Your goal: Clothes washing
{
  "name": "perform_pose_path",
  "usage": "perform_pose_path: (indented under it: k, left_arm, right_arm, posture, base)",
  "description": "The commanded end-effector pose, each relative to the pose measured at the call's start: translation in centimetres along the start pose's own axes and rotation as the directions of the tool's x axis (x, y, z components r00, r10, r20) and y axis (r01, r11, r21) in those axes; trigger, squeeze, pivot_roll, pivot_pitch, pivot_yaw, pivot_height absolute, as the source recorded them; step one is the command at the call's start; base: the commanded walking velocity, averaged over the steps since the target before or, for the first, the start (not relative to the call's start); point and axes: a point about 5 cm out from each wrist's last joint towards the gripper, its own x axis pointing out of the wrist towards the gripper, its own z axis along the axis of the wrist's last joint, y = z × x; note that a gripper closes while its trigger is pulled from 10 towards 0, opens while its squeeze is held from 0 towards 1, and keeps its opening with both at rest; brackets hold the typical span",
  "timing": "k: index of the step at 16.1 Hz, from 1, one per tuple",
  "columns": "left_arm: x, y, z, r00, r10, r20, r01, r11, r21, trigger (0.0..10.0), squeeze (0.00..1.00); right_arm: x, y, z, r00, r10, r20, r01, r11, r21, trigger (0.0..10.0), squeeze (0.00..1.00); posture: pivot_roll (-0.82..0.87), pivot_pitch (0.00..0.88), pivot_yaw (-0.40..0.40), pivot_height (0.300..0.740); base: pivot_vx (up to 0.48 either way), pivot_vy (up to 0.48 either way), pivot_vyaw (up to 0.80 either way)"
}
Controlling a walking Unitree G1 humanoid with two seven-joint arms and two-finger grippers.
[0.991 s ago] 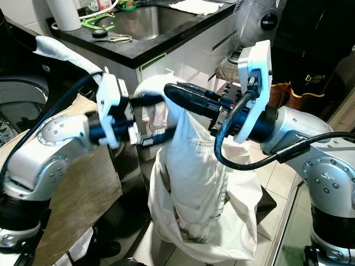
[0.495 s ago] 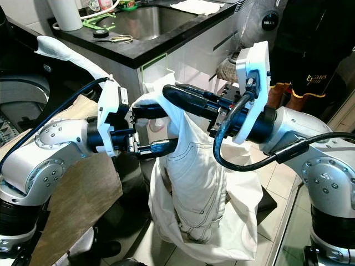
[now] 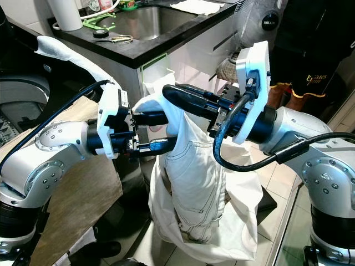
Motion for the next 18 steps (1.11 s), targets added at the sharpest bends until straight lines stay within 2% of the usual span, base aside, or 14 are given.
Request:
perform_pose_path:
  k: [1,12,15,18]
  left_arm:
    - [0.3,-0.6,-0.2,0.999,-0.043,-0.017,0.043,0.999,-0.011,0.0,0.0]
    - [0.2,-0.9,0.0,0.997,-0.075,-0.006,0.075,0.997,-0.035,0.0,0.0]
    - [-0.2,-1.3,0.4,0.995,-0.101,0.022,0.102,0.993,-0.059,0.0,0.0]
    - [-1.8,-1.8,0.9,0.993,-0.117,0.013,0.117,0.99,-0.08,0.0,0.0]
  right_arm:
    - [-0.1,0.7,1.0,0.999,0.026,0.032,-0.024,0.999,-0.044,0.0,0.0]
    - [-0.4,0.6,1.1,0.999,0.011,0.032,-0.009,0.999,-0.052,0.0,0.0]
    - [-0.6,0.2,1.2,0.999,-0.013,0.037,0.016,0.998,-0.056,0.0,0.0]
    - [-0.9,0.0,1.3,0.999,-0.029,0.038,0.031,0.998,-0.059,0.0,0.0]
  posture:
    - [-0.07,0.0,0.068,0.74]
    - [-0.07,0.0,0.072,0.74]
    - [-0.07,0.0,0.073,0.74]
    - [-0.07,0.0,0.077,0.74]
  base:
    - [0.0,0.0,0.0]
    - [0.0,0.0,0.0]
    - [0.0,0.0,0.0]
    - [0.0,0.0,0.0]
